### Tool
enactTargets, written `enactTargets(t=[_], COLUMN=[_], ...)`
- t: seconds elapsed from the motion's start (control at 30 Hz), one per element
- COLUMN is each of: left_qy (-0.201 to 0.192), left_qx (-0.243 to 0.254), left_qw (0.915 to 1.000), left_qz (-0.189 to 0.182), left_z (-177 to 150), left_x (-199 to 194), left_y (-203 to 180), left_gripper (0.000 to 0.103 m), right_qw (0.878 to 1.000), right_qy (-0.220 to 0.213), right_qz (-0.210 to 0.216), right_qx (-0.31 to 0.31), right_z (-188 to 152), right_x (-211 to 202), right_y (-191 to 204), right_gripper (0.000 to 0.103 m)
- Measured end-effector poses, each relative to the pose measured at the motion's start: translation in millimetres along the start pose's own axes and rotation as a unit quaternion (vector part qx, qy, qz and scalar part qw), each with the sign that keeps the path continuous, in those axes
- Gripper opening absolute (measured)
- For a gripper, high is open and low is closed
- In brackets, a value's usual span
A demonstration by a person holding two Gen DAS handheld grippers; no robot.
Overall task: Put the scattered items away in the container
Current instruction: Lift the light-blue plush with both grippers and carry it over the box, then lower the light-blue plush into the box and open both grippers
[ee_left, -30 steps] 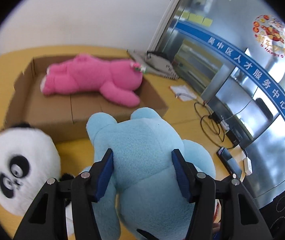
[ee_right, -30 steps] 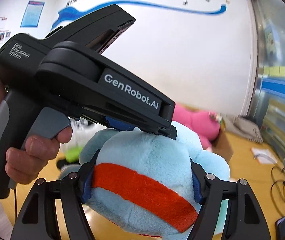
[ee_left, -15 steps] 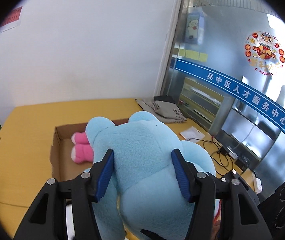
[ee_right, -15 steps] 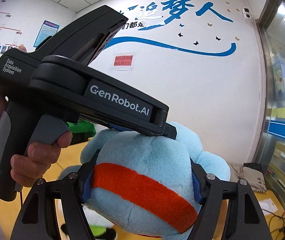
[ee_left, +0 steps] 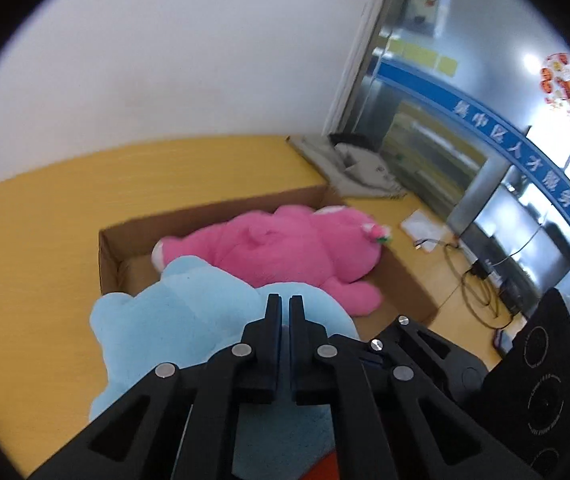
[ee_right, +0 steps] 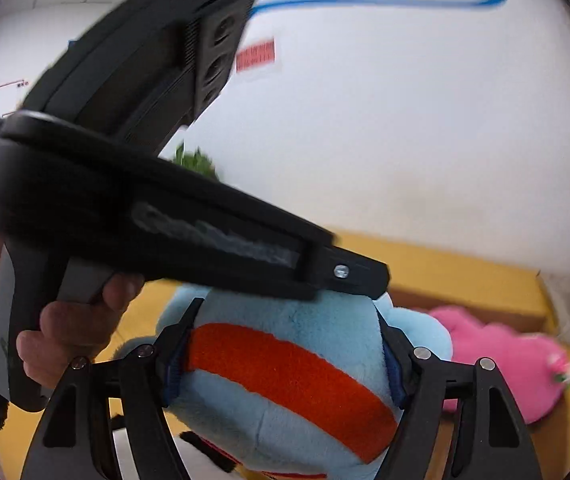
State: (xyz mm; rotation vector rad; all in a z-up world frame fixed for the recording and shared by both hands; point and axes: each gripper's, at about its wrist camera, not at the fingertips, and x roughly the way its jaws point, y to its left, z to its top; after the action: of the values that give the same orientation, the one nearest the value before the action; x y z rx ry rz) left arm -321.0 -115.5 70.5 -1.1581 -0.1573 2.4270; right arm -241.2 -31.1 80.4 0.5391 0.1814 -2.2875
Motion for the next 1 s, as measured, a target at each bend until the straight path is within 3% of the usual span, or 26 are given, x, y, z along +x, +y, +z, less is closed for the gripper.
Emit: enactTargets(t=[0.07, 0.13, 0.27, 0.43, 0.5, 0.57, 0.67, 0.73, 0.8, 0.83, 0.9, 1.0], left_qy=[0.037, 0.058, 0.066, 0.07, 0.072, 0.072, 0.056, 0.03, -0.013, -0.036, -0.082, -0.125], left_qx=[-0.058, -0.085, -0.098, -0.092, -0.099, -0.104, -0.114, -0.119, -0.097, -0.077, -0.042, -0.017], left_qw=[0.9976, 0.9944, 0.9929, 0.9931, 0.9923, 0.9914, 0.9887, 0.9898, 0.9935, 0.9944, 0.9937, 0.9905], left_qz=[0.005, 0.022, -0.001, 0.02, 0.017, 0.033, 0.08, 0.073, 0.059, 0.062, 0.065, 0.053], left_z=[-11, -24, -42, -41, -43, -45, -49, -54, -64, -71, -88, -121], left_x=[30, 48, 56, 54, 53, 47, 25, 1, -32, -48, -77, -102], left_y=[35, 59, 75, 82, 84, 85, 79, 63, 28, 8, -33, -83], left_gripper=[0.003, 0.003, 0.003, 0.004, 0.004, 0.004, 0.005, 0.015, 0.044, 0.052, 0.076, 0.079], right_qw=[0.998, 0.995, 0.992, 0.99, 0.987, 0.985, 0.984, 0.985, 0.985, 0.985, 0.986, 0.988], right_qy=[0.064, 0.093, 0.112, 0.124, 0.137, 0.142, 0.124, 0.085, 0.054, 0.043, 0.042, 0.047], right_qz=[-0.02, -0.025, -0.042, -0.041, -0.032, -0.036, -0.041, -0.045, -0.048, -0.05, -0.063, -0.086], right_qx=[0.016, 0.027, 0.029, 0.056, 0.083, 0.094, 0.123, 0.143, 0.155, 0.157, 0.148, 0.123], right_z=[-24, -43, -56, -49, -43, -61, -61, -61, -68, -75, -87, -103], right_x=[37, 54, 61, 71, 76, 66, 32, -8, -50, -76, -113, -146], right_y=[-5, -7, 4, 8, -15, -21, -33, -39, -41, -36, -28, -24], right_gripper=[0.08, 0.08, 0.08, 0.082, 0.093, 0.095, 0.101, 0.103, 0.103, 0.103, 0.103, 0.103])
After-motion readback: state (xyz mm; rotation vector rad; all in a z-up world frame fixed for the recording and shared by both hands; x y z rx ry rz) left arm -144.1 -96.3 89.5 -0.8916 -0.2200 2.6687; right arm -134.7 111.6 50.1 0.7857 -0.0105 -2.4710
